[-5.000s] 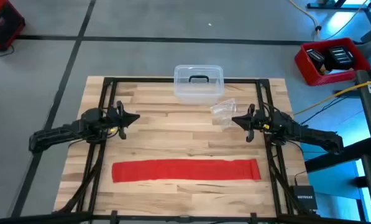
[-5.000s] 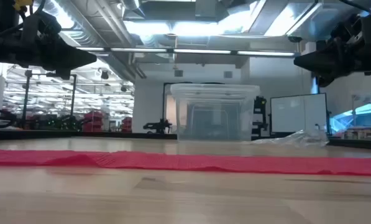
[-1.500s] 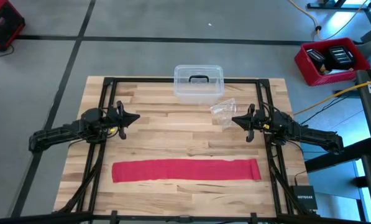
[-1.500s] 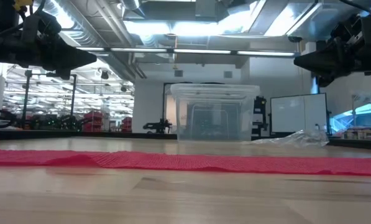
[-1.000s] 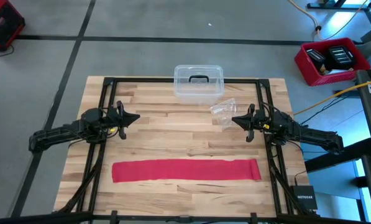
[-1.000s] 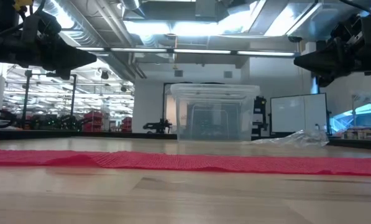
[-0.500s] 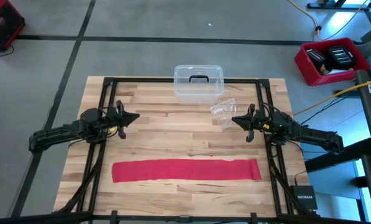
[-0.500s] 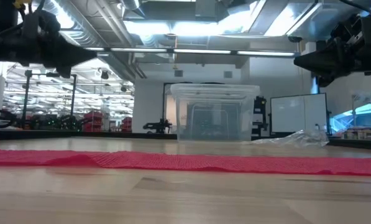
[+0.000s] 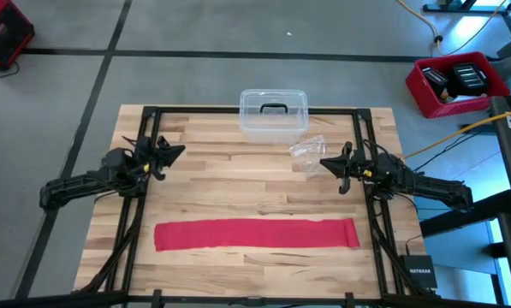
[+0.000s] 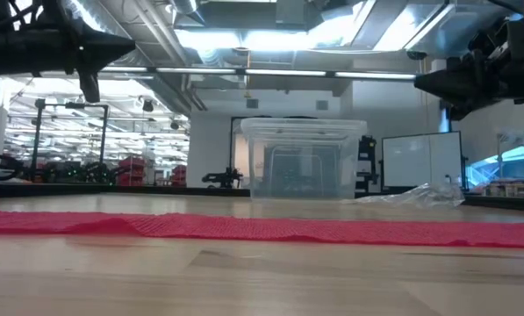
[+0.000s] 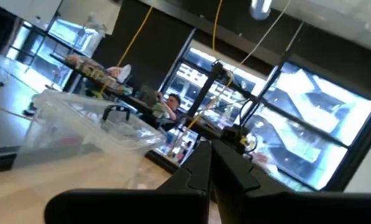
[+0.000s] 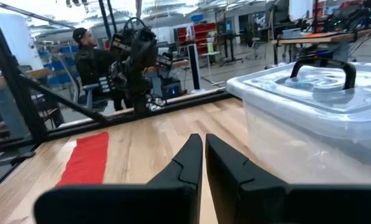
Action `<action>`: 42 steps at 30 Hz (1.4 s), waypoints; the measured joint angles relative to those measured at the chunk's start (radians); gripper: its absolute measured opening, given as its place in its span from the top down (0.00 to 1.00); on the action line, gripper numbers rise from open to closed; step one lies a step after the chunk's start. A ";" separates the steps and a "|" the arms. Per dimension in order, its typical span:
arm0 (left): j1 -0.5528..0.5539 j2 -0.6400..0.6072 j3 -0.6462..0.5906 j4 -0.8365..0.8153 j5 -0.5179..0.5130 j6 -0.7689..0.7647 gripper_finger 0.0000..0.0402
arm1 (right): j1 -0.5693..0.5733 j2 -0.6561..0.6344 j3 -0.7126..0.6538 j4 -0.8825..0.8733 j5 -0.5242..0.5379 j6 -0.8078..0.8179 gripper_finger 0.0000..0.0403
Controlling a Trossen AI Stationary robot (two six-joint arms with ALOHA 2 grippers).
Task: Roll bandage
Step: Roll the red bandage
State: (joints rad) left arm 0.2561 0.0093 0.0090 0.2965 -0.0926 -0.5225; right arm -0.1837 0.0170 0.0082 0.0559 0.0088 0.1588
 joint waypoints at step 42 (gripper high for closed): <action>-0.322 1.081 0.537 0.111 0.000 0.381 1.00 | 0.508 0.694 0.702 -0.660 -0.120 0.269 0.99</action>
State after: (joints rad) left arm -0.0654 1.0906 0.5465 0.4080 -0.0929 -0.1418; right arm 0.3247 0.7110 0.7104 -0.6038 -0.1110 0.4277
